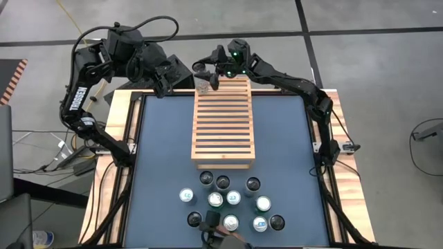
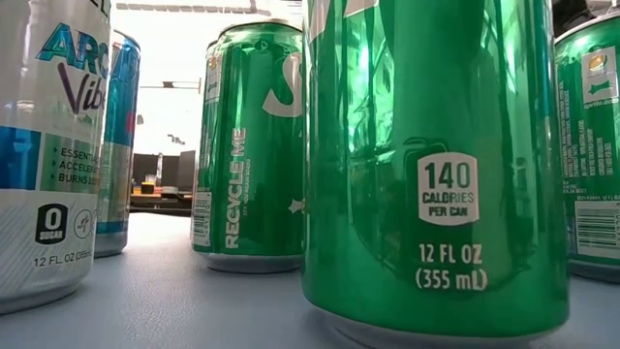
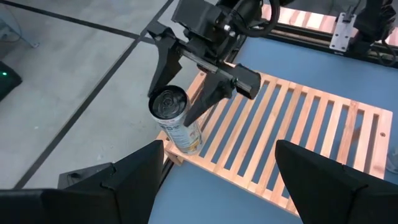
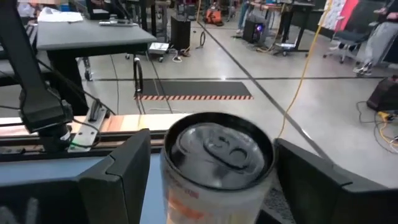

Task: Place canned beverage on shelf
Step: Put the white yellow soda can on the shelf

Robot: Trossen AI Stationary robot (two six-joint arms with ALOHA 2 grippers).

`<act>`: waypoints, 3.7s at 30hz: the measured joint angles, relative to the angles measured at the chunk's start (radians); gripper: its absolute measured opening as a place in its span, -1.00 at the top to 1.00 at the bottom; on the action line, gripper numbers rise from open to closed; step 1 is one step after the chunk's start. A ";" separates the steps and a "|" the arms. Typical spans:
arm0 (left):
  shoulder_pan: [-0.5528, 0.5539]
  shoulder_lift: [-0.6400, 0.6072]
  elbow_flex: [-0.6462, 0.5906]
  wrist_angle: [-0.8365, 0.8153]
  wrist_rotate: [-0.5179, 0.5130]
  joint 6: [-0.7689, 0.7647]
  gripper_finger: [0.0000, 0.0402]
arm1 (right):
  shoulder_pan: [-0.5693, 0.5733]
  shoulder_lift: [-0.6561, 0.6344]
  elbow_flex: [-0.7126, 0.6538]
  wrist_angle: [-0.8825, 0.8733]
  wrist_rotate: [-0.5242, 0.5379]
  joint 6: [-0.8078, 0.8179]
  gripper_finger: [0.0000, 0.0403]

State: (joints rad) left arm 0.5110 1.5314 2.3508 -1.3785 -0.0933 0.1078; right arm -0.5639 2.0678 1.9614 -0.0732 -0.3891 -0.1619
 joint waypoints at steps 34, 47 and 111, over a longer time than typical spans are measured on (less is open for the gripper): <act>0.000 0.000 0.000 -0.001 -0.001 0.023 -0.47 | 0.045 0.014 -0.001 -0.031 0.384 0.118 0.16; 0.000 0.000 0.000 -0.001 0.000 0.031 -0.47 | 0.108 0.014 -0.002 -0.012 0.578 0.058 0.16; 0.000 0.000 0.000 -0.001 0.000 0.029 -0.47 | 0.132 -0.001 -0.010 -0.042 0.696 0.213 0.13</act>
State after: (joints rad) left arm 0.5114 1.5318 2.3508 -1.3796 -0.0937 0.1371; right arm -0.4317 2.0670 1.9518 -0.1153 0.3065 0.0513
